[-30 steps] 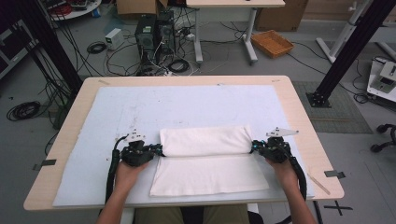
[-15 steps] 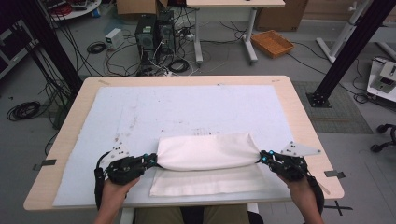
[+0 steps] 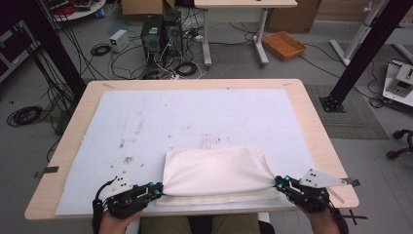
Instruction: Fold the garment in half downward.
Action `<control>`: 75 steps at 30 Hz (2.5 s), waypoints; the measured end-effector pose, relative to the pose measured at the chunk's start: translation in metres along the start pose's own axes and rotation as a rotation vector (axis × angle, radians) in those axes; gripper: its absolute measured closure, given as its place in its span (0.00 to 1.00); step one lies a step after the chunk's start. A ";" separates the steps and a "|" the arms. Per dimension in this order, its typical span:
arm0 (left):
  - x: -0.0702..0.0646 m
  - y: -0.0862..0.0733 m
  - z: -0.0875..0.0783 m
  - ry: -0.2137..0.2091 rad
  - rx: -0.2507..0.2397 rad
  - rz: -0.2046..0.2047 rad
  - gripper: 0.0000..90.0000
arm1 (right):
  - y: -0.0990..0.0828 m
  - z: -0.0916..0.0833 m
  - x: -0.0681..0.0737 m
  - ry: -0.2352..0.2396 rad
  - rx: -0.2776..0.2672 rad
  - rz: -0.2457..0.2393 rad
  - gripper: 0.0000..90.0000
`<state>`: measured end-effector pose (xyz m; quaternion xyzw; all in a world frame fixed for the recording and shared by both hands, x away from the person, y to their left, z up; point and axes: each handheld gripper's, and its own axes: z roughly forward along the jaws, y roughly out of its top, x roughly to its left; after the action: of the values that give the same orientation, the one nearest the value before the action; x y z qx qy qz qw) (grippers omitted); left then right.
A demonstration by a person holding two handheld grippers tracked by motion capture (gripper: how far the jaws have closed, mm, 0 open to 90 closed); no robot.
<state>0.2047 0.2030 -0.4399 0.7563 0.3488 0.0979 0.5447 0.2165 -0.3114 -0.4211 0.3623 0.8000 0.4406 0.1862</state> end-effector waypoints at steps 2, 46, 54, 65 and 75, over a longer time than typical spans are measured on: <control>-0.002 -0.002 -0.001 0.007 0.011 0.004 0.92 | -0.002 -0.003 0.000 -0.001 0.001 0.005 0.94; 0.091 0.055 0.097 0.164 0.206 -0.112 0.66 | 0.054 0.122 -0.072 -0.032 0.204 0.153 0.61; 0.086 0.053 0.095 0.174 0.166 -0.078 0.97 | 0.052 0.120 -0.066 0.014 0.189 0.099 0.95; 0.098 0.069 0.102 0.231 0.022 -0.133 0.96 | 0.063 0.115 -0.079 -0.121 0.081 0.097 0.96; 0.106 0.075 0.112 0.241 0.007 -0.147 0.96 | 0.070 0.122 -0.087 -0.182 0.070 0.113 0.96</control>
<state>0.3737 0.1738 -0.4412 0.7134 0.4663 0.1468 0.5020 0.3791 -0.2816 -0.4305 0.4515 0.7729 0.3875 0.2206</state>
